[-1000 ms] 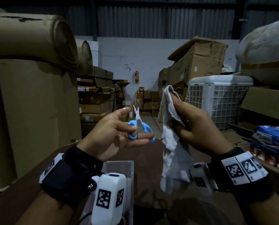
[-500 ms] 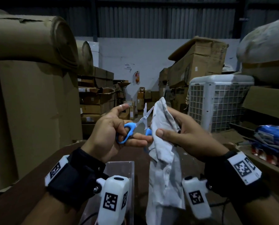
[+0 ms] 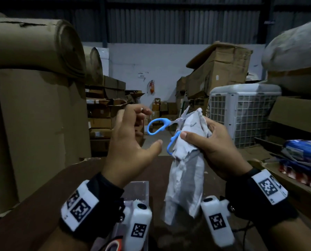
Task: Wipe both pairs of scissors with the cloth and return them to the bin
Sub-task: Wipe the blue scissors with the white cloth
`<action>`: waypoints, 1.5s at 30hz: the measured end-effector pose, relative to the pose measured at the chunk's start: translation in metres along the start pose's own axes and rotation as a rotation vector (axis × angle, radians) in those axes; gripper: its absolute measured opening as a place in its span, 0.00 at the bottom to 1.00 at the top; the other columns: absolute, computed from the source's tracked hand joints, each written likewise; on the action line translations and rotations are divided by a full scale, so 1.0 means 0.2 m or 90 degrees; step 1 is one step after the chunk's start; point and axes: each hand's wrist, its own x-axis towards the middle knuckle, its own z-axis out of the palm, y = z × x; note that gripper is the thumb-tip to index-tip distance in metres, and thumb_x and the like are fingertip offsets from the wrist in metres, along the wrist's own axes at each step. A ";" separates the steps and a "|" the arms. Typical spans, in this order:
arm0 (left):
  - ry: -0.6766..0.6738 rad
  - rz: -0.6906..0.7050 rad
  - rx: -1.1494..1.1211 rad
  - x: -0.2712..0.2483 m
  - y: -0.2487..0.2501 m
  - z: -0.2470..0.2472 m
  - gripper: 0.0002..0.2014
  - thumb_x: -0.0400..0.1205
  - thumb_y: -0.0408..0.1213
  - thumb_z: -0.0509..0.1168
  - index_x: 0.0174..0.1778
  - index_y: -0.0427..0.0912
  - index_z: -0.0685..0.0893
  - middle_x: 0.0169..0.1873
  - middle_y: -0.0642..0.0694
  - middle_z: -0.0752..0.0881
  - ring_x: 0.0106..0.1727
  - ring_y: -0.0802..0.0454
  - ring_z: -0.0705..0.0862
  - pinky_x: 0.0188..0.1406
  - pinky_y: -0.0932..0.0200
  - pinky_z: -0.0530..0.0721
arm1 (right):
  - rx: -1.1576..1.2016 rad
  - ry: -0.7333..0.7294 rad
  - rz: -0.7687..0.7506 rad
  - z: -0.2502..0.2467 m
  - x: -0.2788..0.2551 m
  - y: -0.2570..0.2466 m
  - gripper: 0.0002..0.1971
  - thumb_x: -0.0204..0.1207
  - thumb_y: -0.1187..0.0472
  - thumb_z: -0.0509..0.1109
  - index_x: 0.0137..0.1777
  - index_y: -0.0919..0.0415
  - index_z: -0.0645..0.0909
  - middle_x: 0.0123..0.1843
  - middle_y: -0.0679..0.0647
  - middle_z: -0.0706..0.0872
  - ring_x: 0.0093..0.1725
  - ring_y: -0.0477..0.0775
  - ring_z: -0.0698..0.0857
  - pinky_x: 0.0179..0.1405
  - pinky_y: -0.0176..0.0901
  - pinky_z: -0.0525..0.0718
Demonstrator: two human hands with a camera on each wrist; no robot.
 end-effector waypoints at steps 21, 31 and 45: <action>0.009 -0.052 0.063 -0.07 0.03 0.06 0.54 0.68 0.52 0.83 0.83 0.63 0.54 0.50 0.68 0.81 0.44 0.68 0.89 0.40 0.74 0.87 | -0.007 0.008 -0.012 0.11 -0.06 -0.04 0.16 0.75 0.71 0.76 0.62 0.64 0.82 0.52 0.55 0.93 0.51 0.54 0.93 0.47 0.42 0.90; -0.031 -0.095 0.122 -0.01 0.00 -0.05 0.60 0.62 0.47 0.86 0.83 0.63 0.51 0.38 0.59 0.82 0.36 0.65 0.86 0.36 0.69 0.88 | 0.103 -0.130 0.074 0.04 -0.05 -0.11 0.20 0.73 0.69 0.77 0.63 0.55 0.82 0.57 0.58 0.92 0.54 0.55 0.92 0.47 0.41 0.90; -0.089 -0.108 0.208 -0.02 0.02 -0.05 0.68 0.62 0.37 0.85 0.86 0.66 0.41 0.41 0.56 0.84 0.37 0.63 0.86 0.41 0.70 0.86 | 0.228 -0.236 0.196 0.03 -0.04 -0.07 0.16 0.75 0.65 0.68 0.62 0.67 0.85 0.54 0.62 0.91 0.51 0.57 0.91 0.52 0.46 0.91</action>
